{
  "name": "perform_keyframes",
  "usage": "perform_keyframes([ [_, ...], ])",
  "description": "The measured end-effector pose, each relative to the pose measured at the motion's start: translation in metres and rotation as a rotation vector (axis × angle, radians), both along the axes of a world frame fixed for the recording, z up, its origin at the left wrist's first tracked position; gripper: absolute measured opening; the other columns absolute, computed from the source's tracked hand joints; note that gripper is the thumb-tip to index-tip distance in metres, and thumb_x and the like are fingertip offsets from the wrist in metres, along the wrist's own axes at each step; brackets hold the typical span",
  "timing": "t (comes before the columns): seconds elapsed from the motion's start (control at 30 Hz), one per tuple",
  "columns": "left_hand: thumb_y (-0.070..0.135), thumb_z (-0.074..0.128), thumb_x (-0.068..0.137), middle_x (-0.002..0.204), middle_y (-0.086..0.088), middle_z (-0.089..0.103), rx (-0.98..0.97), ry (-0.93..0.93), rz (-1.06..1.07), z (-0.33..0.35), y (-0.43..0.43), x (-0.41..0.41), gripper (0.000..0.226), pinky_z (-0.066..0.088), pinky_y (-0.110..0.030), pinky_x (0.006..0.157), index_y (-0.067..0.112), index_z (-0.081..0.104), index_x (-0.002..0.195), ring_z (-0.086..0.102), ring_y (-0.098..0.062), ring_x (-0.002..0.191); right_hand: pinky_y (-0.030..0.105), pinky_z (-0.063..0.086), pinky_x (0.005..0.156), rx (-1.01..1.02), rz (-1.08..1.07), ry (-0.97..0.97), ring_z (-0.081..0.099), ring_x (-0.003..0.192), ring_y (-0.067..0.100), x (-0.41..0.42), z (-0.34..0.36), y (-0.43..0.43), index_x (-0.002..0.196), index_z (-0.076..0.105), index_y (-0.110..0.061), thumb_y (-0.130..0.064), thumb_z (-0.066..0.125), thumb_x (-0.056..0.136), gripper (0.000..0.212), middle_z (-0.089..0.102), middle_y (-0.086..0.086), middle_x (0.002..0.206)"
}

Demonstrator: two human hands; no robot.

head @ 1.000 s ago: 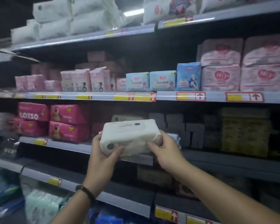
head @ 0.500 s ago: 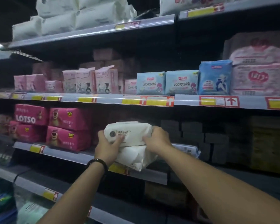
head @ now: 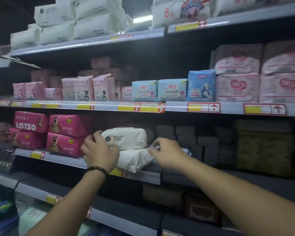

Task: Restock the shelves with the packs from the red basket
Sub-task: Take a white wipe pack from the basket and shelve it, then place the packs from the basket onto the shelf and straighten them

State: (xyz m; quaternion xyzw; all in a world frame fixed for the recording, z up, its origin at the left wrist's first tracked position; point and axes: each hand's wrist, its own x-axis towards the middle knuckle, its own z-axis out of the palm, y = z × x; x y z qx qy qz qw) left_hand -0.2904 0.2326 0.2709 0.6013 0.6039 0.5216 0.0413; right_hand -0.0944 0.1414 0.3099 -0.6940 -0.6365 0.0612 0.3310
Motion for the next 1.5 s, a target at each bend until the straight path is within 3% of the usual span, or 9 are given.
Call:
perform_keyframes([
  [0.13, 0.031, 0.073, 0.080, 0.126, -0.003, 0.055, 0.325, 0.395, -0.311, -0.035, -0.072, 0.048, 0.035, 0.050, -0.049, 0.095, 0.028, 0.061, 0.112, 0.048, -0.032, 0.116, 0.040, 0.058, 0.082, -0.033, -0.038, -0.045, 0.072, 0.091, 0.026, 0.024, -0.021, -0.063, 0.099, 0.075, -0.016, -0.047, 0.059, 0.103, 0.036, 0.077, 0.005, 0.097],
  [0.37, 0.035, 0.066, 0.092, 0.106, 0.013, 0.067, -0.104, 0.456, -1.002, -0.139, -0.204, 0.150, 0.020, 0.048, -0.024, 0.080, 0.030, 0.067, 0.111, 0.062, -0.008, 0.096, 0.022, 0.050, 0.069, -0.189, -0.038, -0.093, 0.065, 0.084, 0.006, 0.101, -0.109, -0.197, 0.104, 0.076, -0.025, -0.036, 0.063, 0.103, 0.017, 0.074, -0.007, 0.099],
  [0.57, 0.029, 0.072, 0.091, 0.096, 0.006, 0.076, -0.473, 0.645, -1.285, -0.263, -0.271, 0.219, 0.011, 0.054, -0.025, 0.082, 0.020, 0.074, 0.096, 0.068, -0.008, 0.088, 0.030, 0.054, 0.076, -0.451, -0.193, -0.089, 0.071, 0.084, 0.013, 0.193, -0.255, -0.326, 0.098, 0.076, -0.024, -0.032, 0.074, 0.094, 0.009, 0.076, -0.008, 0.087],
  [0.8, 0.039, 0.073, 0.091, 0.108, 0.003, 0.074, -0.798, 0.872, -1.387, -0.401, -0.314, 0.282, 0.027, 0.055, -0.035, 0.091, 0.024, 0.070, 0.113, 0.070, -0.016, 0.100, 0.024, 0.047, 0.085, -0.911, -0.335, 0.117, 0.068, 0.114, 0.023, 0.264, -0.412, -0.428, 0.132, 0.067, -0.016, -0.031, 0.078, 0.094, 0.042, 0.070, 0.000, 0.118],
  [0.87, 0.047, 0.070, 0.092, 0.127, -0.004, 0.068, -0.795, 1.022, -1.342, -0.413, -0.317, 0.280, 0.048, 0.051, -0.031, 0.095, 0.022, 0.060, 0.132, 0.065, -0.023, 0.116, 0.034, 0.052, 0.098, -1.054, -0.273, 0.077, 0.062, 0.127, 0.030, 0.259, -0.423, -0.425, 0.152, 0.051, -0.014, -0.035, 0.082, 0.092, 0.071, 0.060, 0.008, 0.144],
  [1.0, 0.056, 0.070, 0.090, 0.148, -0.009, 0.054, -0.867, 1.093, -1.315, -0.424, -0.317, 0.291, 0.073, 0.049, -0.038, 0.102, 0.021, 0.044, 0.149, 0.056, -0.028, 0.130, 0.046, 0.053, 0.107, -1.173, -0.152, -0.050, 0.056, 0.132, 0.038, 0.246, -0.436, -0.412, 0.164, 0.031, -0.026, -0.035, 0.092, 0.080, 0.104, 0.048, 0.014, 0.154],
  [1.17, 0.058, 0.084, 0.076, 0.158, -0.010, 0.034, -0.868, 1.343, -1.342, -0.437, -0.347, 0.296, 0.106, 0.050, -0.046, 0.106, 0.024, 0.026, 0.159, 0.048, -0.034, 0.138, 0.059, 0.027, 0.124, -1.237, -0.111, -0.171, 0.031, 0.152, 0.044, 0.238, -0.479, -0.430, 0.167, 0.005, -0.024, -0.048, 0.094, 0.071, 0.133, 0.031, 0.018, 0.166],
  [1.3, 0.062, 0.087, 0.067, 0.156, -0.011, 0.031, -0.683, 1.490, -1.295, -0.446, -0.359, 0.289, 0.121, 0.054, -0.051, 0.098, 0.028, 0.017, 0.160, 0.046, -0.039, 0.135, 0.062, 0.018, 0.126, -1.180, -0.116, -0.242, 0.028, 0.153, 0.043, 0.237, -0.490, -0.436, 0.164, 0.006, -0.022, -0.059, 0.089, 0.069, 0.132, 0.030, 0.018, 0.164],
  [1.5, 0.054, 0.084, 0.066, 0.137, -0.002, 0.054, -0.598, 1.341, -1.300, -0.443, -0.346, 0.294, 0.101, 0.059, -0.044, 0.087, 0.029, 0.032, 0.149, 0.061, -0.029, 0.115, 0.048, 0.038, 0.113, -1.082, -0.192, -0.186, 0.053, 0.137, 0.028, 0.253, -0.472, -0.437, 0.150, 0.045, -0.033, -0.063, 0.086, 0.066, 0.098, 0.057, 0.000, 0.149],
])
